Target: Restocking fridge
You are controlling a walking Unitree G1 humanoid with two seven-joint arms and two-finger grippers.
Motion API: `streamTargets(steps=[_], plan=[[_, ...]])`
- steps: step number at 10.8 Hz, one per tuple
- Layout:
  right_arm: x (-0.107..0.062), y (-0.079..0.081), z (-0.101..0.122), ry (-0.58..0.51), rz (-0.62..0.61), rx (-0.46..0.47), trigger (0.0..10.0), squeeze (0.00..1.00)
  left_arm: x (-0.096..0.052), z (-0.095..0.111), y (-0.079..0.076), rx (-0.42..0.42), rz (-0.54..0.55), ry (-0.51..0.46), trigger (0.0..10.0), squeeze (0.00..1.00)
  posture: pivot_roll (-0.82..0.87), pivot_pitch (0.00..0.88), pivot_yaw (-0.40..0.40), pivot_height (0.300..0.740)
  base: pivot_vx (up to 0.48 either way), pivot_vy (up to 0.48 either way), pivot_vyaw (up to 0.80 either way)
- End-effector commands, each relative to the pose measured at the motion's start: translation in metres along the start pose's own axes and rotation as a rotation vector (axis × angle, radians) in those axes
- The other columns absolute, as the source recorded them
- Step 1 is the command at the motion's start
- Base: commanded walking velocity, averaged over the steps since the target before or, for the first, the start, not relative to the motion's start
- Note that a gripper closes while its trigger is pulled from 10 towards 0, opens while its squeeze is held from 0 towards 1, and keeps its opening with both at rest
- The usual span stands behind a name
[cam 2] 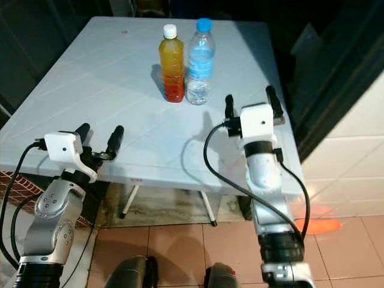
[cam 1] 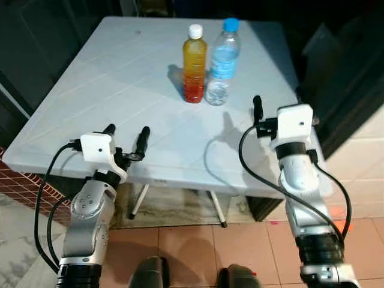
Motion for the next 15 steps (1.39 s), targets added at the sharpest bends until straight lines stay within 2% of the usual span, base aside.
streamTargets(steps=[1,3,4,6,8,11,15], plan=[[0.005,-0.001,0.007,-0.031,0.007,0.001,10.0,0.0,-0.001,0.001,0.004,0.018,0.017,-0.004,10.0,0.0,-0.03,0.121,0.042,0.74,0.0,0.0,0.0],[0.026,-0.008,0.016,-0.069,0.009,0.007,10.0,0.0,-0.005,-0.003,0.003,0.023,0.026,0.018,10.0,0.0,-0.01,0.138,0.051,0.74,0.0,0.0,0.0],[0.042,-0.007,0.022,-0.085,0.028,0.04,10.0,0.0,-0.01,-0.007,0.0,0.034,0.023,0.042,10.0,0.0,-0.01,0.143,0.054,0.74,0.0,0.0,0.0],[0.063,0.001,0.032,-0.105,0.071,0.109,10.0,0.0,-0.014,-0.008,0.0,0.039,0.025,0.053,10.0,0.0,0.02,0.155,0.054,0.74,0.0,0.0,0.0],[0.085,0.019,0.045,-0.123,0.183,0.219,10.0,0.0,-0.017,-0.007,0.005,0.058,0.05,0.058,10.0,0.0,0.04,0.157,0.054,0.74,0.0,0.0,0.0],[0.094,0.035,0.052,-0.141,0.268,0.271,10.0,0.0,-0.02,-0.005,0.009,0.074,0.063,0.062,10.0,0.0,0.05,0.161,0.052,0.74,0.0,0.0,0.0],[0.11,0.018,0.058,-0.156,0.206,0.221,10.0,0.0,-0.021,-0.004,0.007,0.076,0.053,0.066,10.0,0.0,0.06,0.175,0.06,0.74,0.0,0.0,0.0]])
Point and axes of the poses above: a point about 5 cm out from each wrist's last joint towards the gripper, its own x axis pointing out of the wrist towards the gripper, its own z axis along the axis of the wrist's last joint, y = z × x, the point moved 1 cm from there along x, pointing out of the wrist towards the gripper, and after that the axes turned 14 degrees about x, right-handed, at the moved point
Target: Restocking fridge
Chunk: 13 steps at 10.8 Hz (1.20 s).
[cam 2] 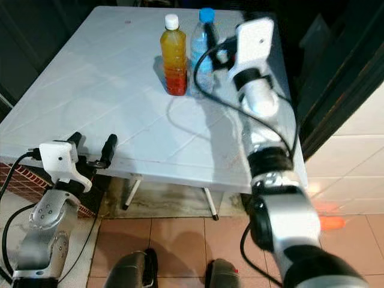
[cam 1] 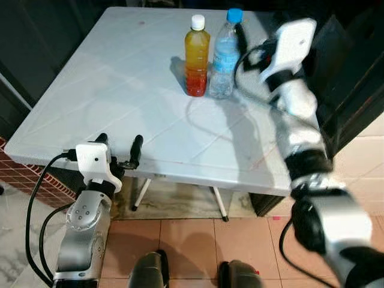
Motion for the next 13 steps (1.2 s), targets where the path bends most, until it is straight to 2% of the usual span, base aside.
streamTargets(steps=[1,7,13], plan=[[0.006,0.0,0.005,-0.022,0.002,-0.01,10.0,0.0,-0.004,0.001,0.003,0.025,-0.007,0.006,10.0,0.0,0.06,0.183,0.062,0.74,0.0,0.0,0.0],[0.023,0.0,0.012,-0.016,-0.004,-0.026,10.0,0.0,-0.02,0.001,0.011,0.057,-0.019,0.045,10.0,0.0,0.12,0.231,0.075,0.74,0.0,0.0,0.0],[0.036,0.013,0.019,-0.011,0.047,-0.004,10.0,0.0,-0.027,0.002,0.015,0.068,-0.013,0.066,10.0,0.0,0.13,0.242,0.064,0.74,0.0,0.0,0.0]])
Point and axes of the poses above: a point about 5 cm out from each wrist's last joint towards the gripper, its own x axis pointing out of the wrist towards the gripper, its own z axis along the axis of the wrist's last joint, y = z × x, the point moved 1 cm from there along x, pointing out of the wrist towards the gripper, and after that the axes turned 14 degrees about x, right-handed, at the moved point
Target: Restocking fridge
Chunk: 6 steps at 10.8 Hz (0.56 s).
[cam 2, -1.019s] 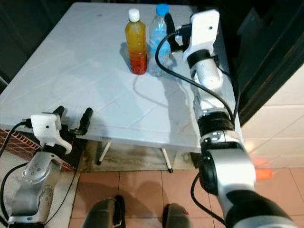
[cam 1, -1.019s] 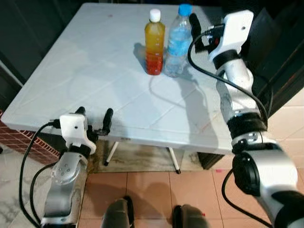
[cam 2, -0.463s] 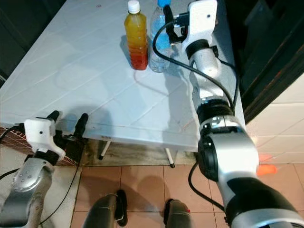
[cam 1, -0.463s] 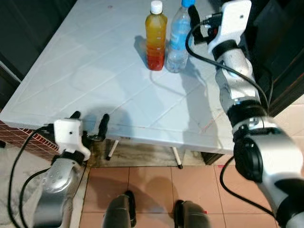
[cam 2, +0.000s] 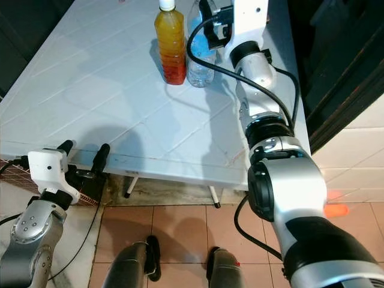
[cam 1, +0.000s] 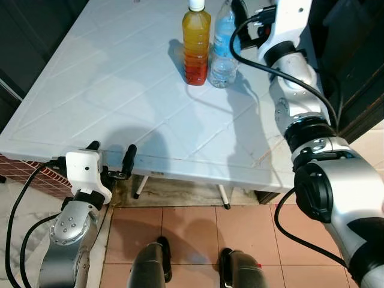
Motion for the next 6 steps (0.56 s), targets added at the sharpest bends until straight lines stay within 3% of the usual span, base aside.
streamTargets(steps=[1,6], plan=[[0.0043,0.0061,0.0049,-0.02,0.023,0.007,10.0,0.0,-0.0037,-0.0008,0.0034,0.012,0.009,0.012,10.0,0.0,0.13,0.24,0.063,0.74,0.0,0.0,0.0],[0.0119,0.0107,0.011,0.013,0.089,0.019,10.0,0.0,-0.0041,-0.0027,0.0017,0.008,0.01,0.021,10.0,0.0,0.12,0.239,0.054,0.74,0.0,0.0,0.0]])
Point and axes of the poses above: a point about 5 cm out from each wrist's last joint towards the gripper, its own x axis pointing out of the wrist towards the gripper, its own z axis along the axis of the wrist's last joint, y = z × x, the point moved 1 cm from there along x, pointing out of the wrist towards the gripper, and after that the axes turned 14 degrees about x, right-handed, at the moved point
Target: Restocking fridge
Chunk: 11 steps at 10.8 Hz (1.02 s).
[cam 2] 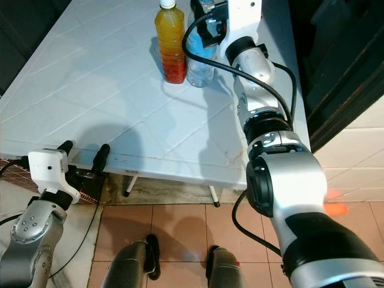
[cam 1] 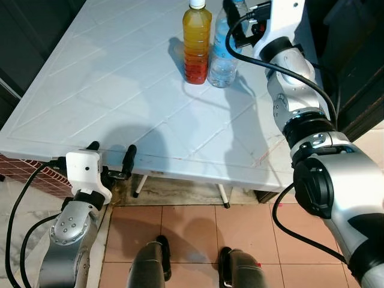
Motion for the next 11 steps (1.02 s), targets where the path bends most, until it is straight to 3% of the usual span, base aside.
streamTargets(steps=[1,4,5,6,11], plan=[[0.006,0.004,0.006,-0.005,0.018,0.005,10.0,0.0,-0.004,-0.002,0.002,0.008,0.008,0.018,10.0,0.0,0.12,0.239,0.054,0.74,0.0,0.0,0.0],[0.015,0.006,0.017,0.003,0.025,0.023,10.0,0.0,-0.002,-0.003,0.0,0.009,0.002,0.02,10.0,0.0,0.11,0.237,0.053,0.74,0.0,0.0,0.0],[0.018,0.008,0.019,0.011,0.032,0.047,3.8,0.0,-0.001,-0.004,-0.001,0.009,0.0,0.021,10.0,0.0,0.11,0.237,0.052,0.74,0.0,0.0,0.0],[0.019,0.01,0.019,0.019,0.041,0.056,0.0,0.0,-0.001,-0.004,-0.002,0.008,-0.001,0.023,10.0,0.0,0.11,0.234,0.049,0.74,0.0,0.0,0.0],[0.018,0.011,0.013,0.054,0.046,0.082,0.0,0.0,0.001,-0.007,-0.003,0.01,-0.001,0.03,10.0,0.0,0.11,0.221,0.044,0.74,0.0,0.0,0.0]])
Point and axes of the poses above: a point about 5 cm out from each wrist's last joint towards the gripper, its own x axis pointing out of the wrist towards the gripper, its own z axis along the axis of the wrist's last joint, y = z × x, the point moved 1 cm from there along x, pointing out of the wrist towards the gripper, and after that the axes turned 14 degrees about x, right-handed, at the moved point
